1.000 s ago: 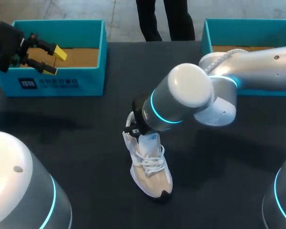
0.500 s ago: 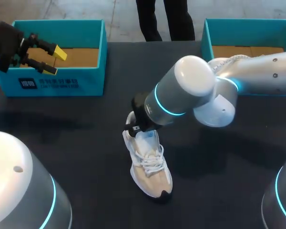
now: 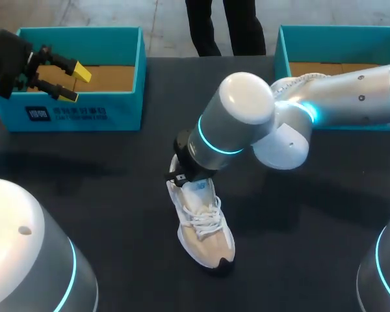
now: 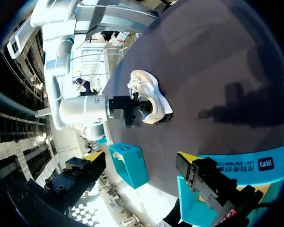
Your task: Take the shoe out of the shoebox, open the shoe tongue, remove and reinsert the insole, then place the shoe into the shoebox
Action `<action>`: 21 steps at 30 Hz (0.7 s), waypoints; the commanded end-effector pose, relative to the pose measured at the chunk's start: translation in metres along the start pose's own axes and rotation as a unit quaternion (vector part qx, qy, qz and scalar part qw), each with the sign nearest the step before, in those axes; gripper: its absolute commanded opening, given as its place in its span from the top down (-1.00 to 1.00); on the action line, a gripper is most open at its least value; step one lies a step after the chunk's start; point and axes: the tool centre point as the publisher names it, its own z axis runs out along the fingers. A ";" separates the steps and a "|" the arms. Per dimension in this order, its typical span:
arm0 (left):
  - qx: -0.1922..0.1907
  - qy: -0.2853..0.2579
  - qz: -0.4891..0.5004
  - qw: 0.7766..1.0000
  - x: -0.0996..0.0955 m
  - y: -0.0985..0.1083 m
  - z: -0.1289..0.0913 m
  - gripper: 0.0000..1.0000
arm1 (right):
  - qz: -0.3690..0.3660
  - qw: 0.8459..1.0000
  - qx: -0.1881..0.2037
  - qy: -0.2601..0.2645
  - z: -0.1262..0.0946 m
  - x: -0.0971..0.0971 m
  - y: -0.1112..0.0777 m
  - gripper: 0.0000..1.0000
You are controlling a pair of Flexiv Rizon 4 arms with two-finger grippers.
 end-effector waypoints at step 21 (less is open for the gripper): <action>0.000 0.001 0.000 1.000 0.000 -0.001 0.000 -1.00 | 0.013 0.991 -0.024 -0.134 -0.019 0.000 -0.002 1.00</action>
